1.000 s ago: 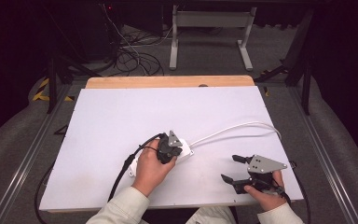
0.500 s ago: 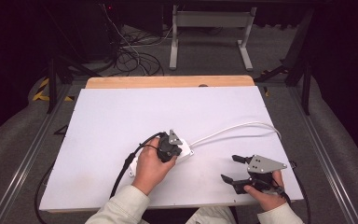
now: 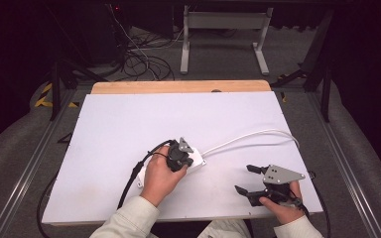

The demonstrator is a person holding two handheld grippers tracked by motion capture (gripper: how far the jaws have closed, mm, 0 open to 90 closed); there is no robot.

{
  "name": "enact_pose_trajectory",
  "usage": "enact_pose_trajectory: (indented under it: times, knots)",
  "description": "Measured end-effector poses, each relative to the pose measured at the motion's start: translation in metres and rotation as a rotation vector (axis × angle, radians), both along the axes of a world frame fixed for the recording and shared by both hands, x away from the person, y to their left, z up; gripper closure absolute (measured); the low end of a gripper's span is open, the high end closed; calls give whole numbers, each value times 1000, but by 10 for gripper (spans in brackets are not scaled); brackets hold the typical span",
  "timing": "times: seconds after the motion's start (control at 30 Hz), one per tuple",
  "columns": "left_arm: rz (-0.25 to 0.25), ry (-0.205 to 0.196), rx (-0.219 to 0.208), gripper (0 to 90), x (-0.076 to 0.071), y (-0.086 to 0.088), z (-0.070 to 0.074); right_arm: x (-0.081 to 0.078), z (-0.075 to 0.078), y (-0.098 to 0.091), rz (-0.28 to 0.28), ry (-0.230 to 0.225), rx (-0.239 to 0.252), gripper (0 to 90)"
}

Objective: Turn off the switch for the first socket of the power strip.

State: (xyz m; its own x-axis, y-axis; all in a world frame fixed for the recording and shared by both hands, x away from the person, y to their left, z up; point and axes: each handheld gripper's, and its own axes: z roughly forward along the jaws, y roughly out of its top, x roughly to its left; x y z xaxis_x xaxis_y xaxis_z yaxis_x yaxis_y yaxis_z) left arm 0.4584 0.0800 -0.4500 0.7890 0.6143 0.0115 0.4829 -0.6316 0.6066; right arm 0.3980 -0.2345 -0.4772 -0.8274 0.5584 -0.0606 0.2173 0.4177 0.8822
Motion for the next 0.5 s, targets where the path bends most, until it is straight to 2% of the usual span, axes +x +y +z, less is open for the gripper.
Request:
enact_pose_trajectory:
  times: [0.17,0.3,0.33,0.4,0.5]
  knots:
    - [6,9,-3,900,2,0,0,0,0,0,2,-2,0,203]
    - [4,-5,9,900,0,-1,0,0,0,0,0,-1,0,203]
    - [-3,5,-25,900,-1,0,2,0,0,-1,0,-3,1,203]
    - [-5,14,-32,900,-1,0,3,0,0,-1,-1,-4,3,203]
    - [-5,-6,-46,900,-3,1,4,1,0,-2,-4,-1,4,203]
